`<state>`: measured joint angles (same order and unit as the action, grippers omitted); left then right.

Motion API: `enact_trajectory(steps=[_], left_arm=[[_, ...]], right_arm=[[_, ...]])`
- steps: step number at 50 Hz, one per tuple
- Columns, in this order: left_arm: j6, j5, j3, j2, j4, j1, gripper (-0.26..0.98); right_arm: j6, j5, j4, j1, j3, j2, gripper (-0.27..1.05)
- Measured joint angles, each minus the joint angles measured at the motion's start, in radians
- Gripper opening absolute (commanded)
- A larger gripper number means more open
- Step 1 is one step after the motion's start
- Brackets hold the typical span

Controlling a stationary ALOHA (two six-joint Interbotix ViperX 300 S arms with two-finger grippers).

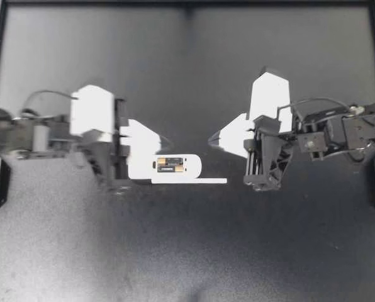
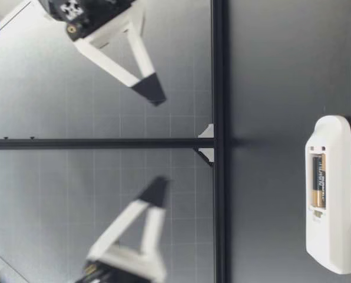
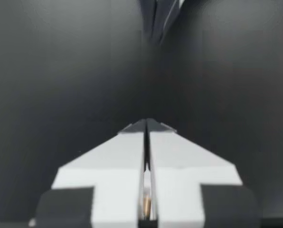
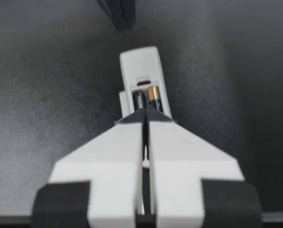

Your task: Place the battery into the slot of the remote controller.

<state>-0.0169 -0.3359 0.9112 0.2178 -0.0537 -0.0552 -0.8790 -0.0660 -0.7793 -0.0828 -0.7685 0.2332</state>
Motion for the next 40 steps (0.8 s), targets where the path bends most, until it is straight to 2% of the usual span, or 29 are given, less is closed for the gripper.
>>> enact_trajectory(steps=[8,19,40], left_arm=[[0.0,-0.1,0.058,0.064,0.0,0.006,-0.15],[0.0,-0.103,0.063,0.066,0.0,0.021,-0.15],[0.0,-0.103,0.063,0.057,0.0,0.023,-0.15]], right_arm=[[-0.002,0.021,-0.006,-0.005,0.0,0.012,-0.14],[0.0,0.037,-0.008,-0.011,0.0,0.012,-0.14],[0.0,0.055,-0.008,-0.015,0.0,0.021,-0.14]])
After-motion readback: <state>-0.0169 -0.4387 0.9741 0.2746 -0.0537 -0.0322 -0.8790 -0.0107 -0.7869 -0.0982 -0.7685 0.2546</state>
